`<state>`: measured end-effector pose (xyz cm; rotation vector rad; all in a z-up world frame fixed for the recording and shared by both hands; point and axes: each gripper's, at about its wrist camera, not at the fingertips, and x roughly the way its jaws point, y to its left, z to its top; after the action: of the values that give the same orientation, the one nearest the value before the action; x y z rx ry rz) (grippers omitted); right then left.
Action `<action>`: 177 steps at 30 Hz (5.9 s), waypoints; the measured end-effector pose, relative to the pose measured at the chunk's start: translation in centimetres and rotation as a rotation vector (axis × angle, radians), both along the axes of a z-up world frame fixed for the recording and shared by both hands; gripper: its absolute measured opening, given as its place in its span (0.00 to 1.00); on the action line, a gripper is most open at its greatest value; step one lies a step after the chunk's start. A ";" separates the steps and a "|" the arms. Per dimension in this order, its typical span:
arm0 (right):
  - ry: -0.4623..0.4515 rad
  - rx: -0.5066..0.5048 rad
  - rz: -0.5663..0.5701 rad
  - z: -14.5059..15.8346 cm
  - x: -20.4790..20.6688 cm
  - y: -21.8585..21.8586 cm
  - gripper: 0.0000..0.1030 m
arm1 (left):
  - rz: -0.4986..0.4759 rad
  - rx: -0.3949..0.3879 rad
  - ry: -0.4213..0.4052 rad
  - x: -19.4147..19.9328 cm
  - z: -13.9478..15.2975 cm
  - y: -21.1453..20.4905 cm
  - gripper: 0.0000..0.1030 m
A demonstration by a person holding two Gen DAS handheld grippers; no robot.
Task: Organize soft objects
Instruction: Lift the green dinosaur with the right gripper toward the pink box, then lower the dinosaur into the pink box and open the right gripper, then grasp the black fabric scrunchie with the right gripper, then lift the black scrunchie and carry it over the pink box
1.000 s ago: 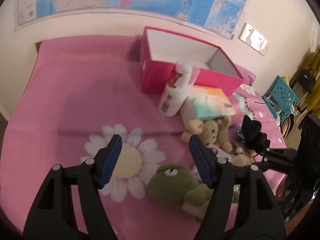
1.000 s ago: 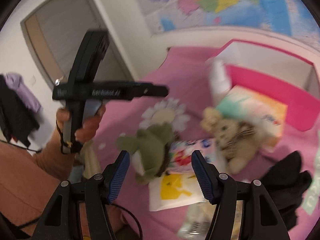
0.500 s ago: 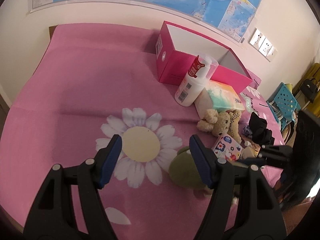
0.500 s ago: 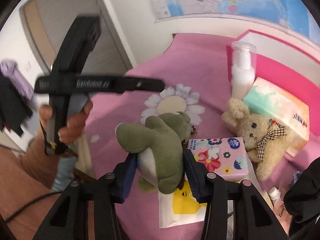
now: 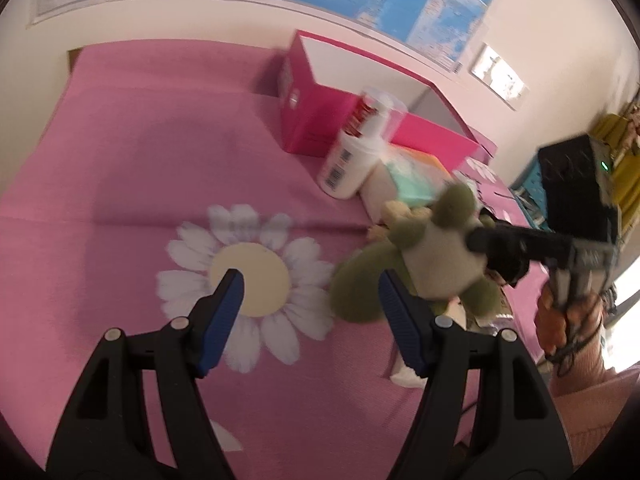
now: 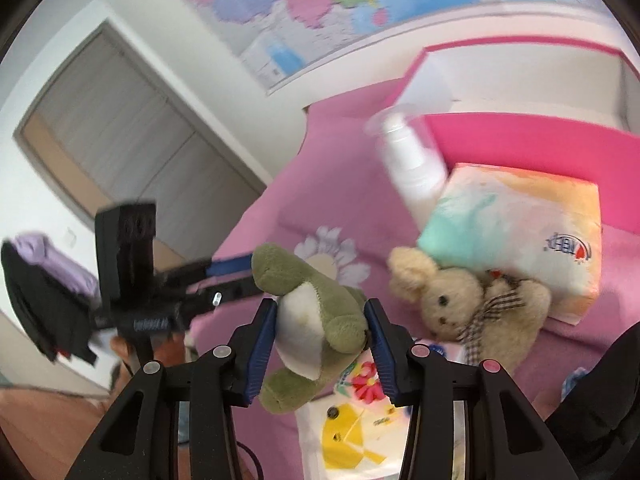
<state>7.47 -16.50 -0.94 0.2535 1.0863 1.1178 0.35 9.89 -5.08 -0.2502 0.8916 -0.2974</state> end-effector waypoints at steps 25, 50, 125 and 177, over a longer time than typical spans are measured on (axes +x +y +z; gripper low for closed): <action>-0.108 -0.081 -0.075 -0.7 -0.1 -2.9 0.51 | -0.140 -0.016 0.054 1.4 -1.9 -5.1 0.63; -0.278 0.113 -0.159 7.5 2.2 -5.9 0.49 | -0.167 0.107 -0.240 3.4 10.1 -7.4 0.63; -0.062 -0.172 -0.332 -0.7 4.0 -17.7 0.78 | -0.451 0.109 -0.079 3.7 3.1 -20.6 0.73; -0.088 -0.100 -0.366 -0.7 2.9 -18.6 0.68 | -0.513 0.020 0.056 5.1 0.7 -22.6 0.37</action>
<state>10.39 -35.14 -1.65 0.3067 0.9675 0.7395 5.42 -12.69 -4.34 -0.0061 1.0069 -0.7587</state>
